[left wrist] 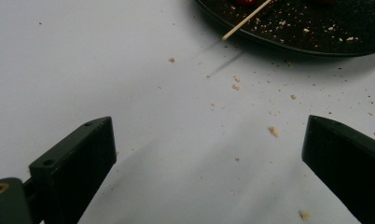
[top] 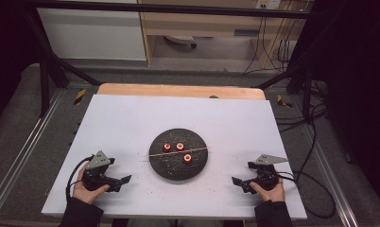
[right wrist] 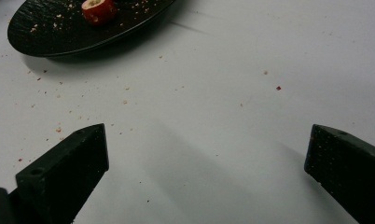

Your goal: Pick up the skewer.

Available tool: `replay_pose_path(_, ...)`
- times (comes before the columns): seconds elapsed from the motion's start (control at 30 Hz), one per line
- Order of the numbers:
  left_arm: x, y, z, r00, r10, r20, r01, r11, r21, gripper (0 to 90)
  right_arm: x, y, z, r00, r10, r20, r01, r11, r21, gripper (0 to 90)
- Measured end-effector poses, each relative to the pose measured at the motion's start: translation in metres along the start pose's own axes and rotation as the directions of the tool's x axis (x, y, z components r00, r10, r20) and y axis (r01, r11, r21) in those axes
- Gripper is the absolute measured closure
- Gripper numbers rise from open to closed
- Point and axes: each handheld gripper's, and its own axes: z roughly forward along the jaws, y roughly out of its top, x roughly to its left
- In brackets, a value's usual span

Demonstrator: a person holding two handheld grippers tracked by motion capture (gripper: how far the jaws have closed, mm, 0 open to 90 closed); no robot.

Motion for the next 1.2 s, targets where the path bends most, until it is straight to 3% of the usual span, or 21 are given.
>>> replay_pose_path(0.47, -0.006, 0.007, 0.000, 0.9999, 0.012, 0.008, -0.012, 0.9999, -0.003, 2.6, 0.000, 0.000, -0.001, 1.0000, 0.008, 0.000, -0.008, 1.000, -0.016, 0.6)
replay_pose_path(0.73, -0.009, 0.015, 0.002, 1.0000, -0.001, 0.005, 0.001, 0.9999, 0.012, 5.1, 0.000, 0.001, -0.001, 1.0000, 0.008, 0.002, -0.008, 1.000, -0.016, 0.6)
replay_pose_path(0.97, -0.012, 0.023, 0.003, 1.0000, -0.007, 0.001, 0.007, 0.9998, 0.017, 10.1, 0.000, 0.001, -0.001, 1.0000, 0.005, 0.006, -0.005, 1.000, -0.012, 0.6)
replay_pose_path(1.2, -0.019, 0.037, 0.005, 0.9996, 0.021, -0.019, -0.020, 0.9995, 0.023, 21.4, 0.000, 0.001, 0.000, 1.0000, 0.007, 0.007, -0.007, 1.000, -0.012, 0.6)
